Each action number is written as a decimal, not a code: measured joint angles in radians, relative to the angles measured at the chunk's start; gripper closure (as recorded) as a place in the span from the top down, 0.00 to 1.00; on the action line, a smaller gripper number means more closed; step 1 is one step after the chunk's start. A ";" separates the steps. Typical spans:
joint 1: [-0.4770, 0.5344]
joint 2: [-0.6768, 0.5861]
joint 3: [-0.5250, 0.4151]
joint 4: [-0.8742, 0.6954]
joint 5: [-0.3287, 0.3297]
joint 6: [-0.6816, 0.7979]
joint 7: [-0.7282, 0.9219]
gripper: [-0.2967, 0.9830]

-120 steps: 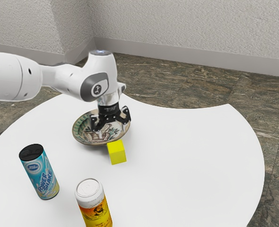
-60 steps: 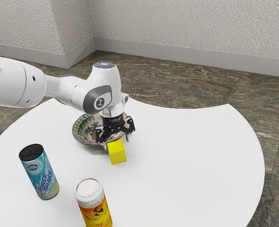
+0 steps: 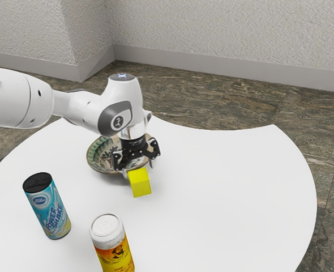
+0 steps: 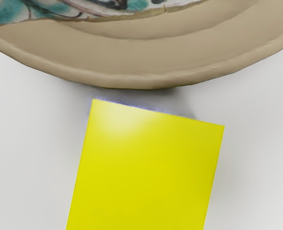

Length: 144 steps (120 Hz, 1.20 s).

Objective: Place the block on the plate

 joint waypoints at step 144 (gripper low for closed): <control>0.048 0.134 -0.013 0.029 -0.032 0.085 0.205 0.77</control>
